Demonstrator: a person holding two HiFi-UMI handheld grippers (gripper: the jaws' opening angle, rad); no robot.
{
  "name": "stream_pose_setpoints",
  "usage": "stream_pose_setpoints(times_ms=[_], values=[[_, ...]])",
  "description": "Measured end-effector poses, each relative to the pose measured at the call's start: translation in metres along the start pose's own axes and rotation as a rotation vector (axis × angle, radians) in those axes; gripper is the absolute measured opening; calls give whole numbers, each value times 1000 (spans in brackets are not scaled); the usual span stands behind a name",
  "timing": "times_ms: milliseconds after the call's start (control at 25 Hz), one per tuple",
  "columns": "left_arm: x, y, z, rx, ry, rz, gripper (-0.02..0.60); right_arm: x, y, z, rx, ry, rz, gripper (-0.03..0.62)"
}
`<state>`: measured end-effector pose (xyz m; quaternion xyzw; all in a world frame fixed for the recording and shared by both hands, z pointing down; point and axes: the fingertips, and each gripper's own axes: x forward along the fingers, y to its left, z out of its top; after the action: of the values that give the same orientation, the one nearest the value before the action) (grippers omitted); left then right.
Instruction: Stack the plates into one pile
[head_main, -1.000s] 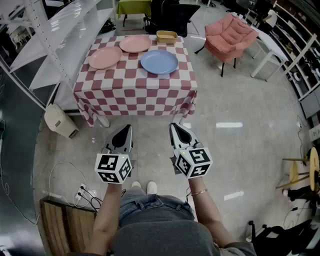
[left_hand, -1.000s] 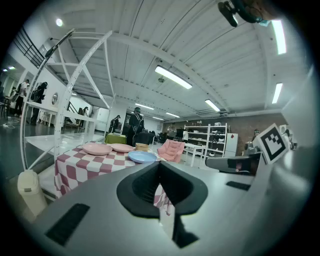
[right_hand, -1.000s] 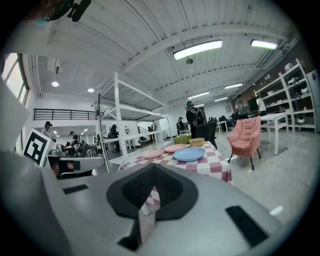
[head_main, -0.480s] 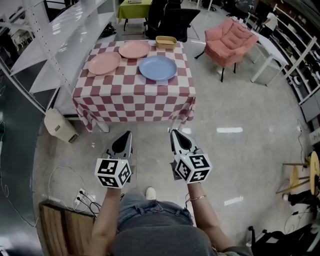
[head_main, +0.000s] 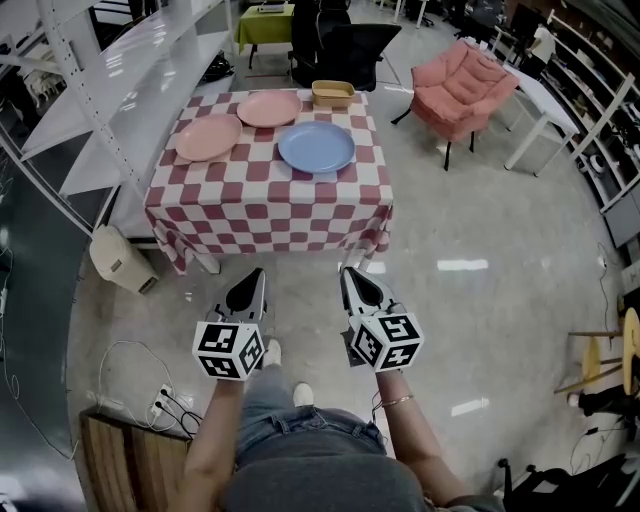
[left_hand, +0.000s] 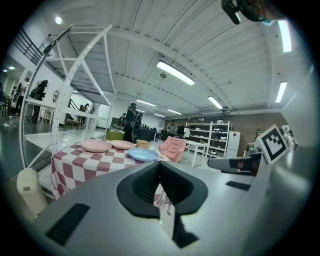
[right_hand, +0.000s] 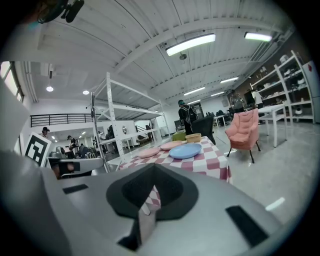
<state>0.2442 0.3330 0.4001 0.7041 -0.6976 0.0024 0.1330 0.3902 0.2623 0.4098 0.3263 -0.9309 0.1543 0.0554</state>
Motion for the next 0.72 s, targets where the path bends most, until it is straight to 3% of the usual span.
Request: stream_pose_setpoints(times_ms=[720], values=[[112, 73, 16, -4, 29, -34, 15, 108, -41, 24, 29, 10, -51, 9]])
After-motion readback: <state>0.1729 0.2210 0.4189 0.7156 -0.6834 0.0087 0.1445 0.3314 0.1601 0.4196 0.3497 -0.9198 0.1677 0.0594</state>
